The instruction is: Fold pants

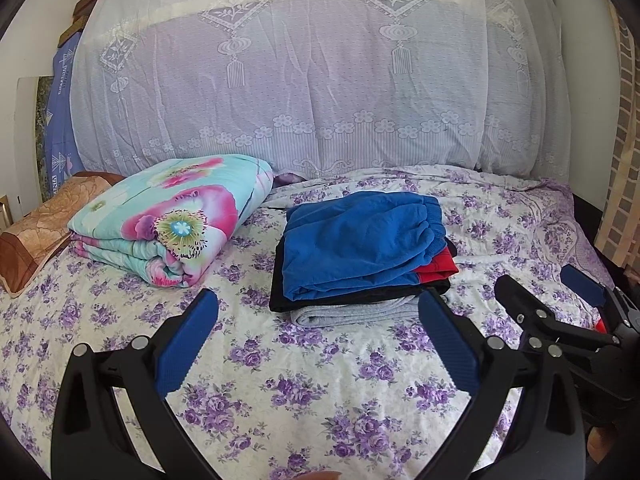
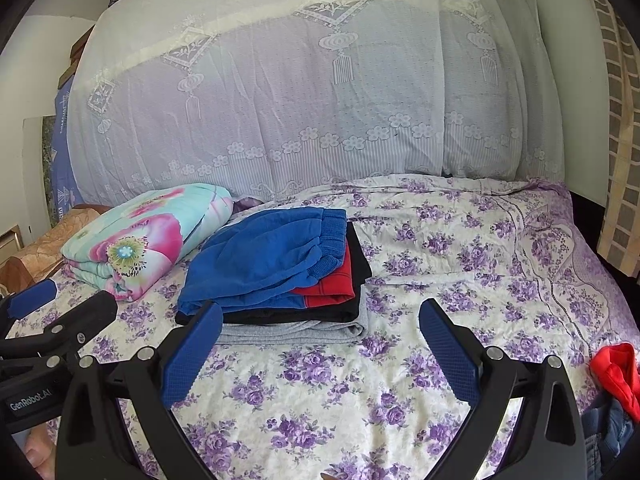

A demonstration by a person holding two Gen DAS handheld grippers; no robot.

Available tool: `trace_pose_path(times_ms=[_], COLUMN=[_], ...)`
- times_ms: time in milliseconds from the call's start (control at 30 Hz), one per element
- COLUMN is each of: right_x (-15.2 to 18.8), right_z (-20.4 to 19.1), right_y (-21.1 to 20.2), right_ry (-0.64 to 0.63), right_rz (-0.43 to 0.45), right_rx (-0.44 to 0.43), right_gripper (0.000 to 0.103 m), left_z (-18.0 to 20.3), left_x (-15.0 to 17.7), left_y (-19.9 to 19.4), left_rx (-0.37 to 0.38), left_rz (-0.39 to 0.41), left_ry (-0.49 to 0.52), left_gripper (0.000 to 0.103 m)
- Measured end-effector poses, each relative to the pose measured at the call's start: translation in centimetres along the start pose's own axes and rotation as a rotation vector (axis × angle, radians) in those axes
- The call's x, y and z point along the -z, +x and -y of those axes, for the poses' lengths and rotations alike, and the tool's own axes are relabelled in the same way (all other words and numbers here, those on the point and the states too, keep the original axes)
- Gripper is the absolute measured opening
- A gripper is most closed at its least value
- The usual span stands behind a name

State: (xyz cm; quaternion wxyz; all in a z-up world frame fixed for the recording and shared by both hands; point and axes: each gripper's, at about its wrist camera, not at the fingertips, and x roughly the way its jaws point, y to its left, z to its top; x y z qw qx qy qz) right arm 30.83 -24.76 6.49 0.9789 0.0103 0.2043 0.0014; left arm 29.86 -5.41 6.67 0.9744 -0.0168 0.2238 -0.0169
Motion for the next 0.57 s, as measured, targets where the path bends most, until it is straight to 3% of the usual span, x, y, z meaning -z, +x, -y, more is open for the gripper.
trace_pose_path(times_ms=[133,267,567], right_x=[0.13,0.28,0.29], right_z=[0.04,-0.01,-0.03], right_y=[0.08,0.19,0.10], right_ry=[0.000,-0.002,0.003], right_rz=[-0.004,-0.008,-0.006], right_rx=[0.001,0.011,0.007], right_gripper=[0.099,0.099,0.099], left_z=[0.05,0.50,-0.03], left_x=[0.15,0.20,-0.06], left_y=[-0.16,-0.53,0.02], left_rx=[0.010,-0.027,0.001], left_rz=[0.014,0.042,0.006], left_ry=[0.004,0.035,0.015], left_gripper=[0.098,0.098,0.098])
